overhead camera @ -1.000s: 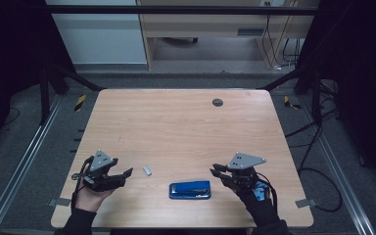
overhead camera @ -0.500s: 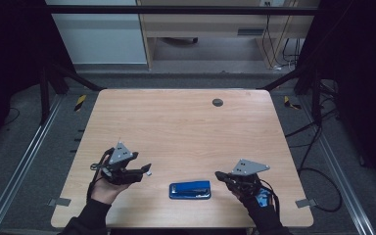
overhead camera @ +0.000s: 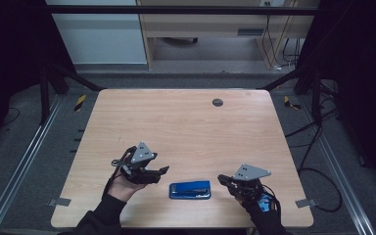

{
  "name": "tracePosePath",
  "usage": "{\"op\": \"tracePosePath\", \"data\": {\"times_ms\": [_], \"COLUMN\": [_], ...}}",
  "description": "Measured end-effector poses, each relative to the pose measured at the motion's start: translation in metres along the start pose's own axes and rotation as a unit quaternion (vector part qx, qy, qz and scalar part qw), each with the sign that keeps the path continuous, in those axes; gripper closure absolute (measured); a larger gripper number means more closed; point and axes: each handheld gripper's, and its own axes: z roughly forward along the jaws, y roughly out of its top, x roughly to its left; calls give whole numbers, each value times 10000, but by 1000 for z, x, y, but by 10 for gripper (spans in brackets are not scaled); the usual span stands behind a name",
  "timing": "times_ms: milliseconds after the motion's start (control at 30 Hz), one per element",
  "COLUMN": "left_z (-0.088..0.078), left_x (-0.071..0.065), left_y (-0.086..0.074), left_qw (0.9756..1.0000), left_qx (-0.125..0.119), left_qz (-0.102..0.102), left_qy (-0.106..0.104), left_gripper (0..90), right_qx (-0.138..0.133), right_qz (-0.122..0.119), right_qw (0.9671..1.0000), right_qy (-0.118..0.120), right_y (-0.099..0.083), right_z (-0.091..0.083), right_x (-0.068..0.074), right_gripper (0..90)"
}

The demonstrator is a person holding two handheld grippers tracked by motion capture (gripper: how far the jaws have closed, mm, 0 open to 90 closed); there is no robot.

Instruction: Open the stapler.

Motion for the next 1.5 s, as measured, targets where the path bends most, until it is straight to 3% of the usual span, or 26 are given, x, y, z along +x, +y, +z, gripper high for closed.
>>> {"op": "tracePosePath", "data": {"times_ms": [267,467,967,1200,1300,1500], "left_z": [7,14,20,25,29,36], "left_x": [-10,-18,-28,-34,-38,-45], "left_y": [11,18,19,22,23,25], "left_qw": [9993,9984,9969,9950,9921,9892], "left_qx": [39,114,230,324,475,600], "left_qz": [284,443,593,734,904,1034], "left_qy": [-236,-330,-473,-593,-732,-843], "left_gripper": [372,369,364,363,360,358], "right_qx": [-176,-206,82,225,229,331], "right_qz": [103,142,21,-72,-74,-95], "right_qw": [9998,9995,9991,9985,9983,9977], "right_qy": [28,211,417,494,534,580], "right_y": [-6,-9,-12,-13,-14,-15], "right_z": [-11,-10,7,14,16,18], "right_x": [4,9,24,28,29,30], "right_gripper": [900,900,900,900,900,900]}}
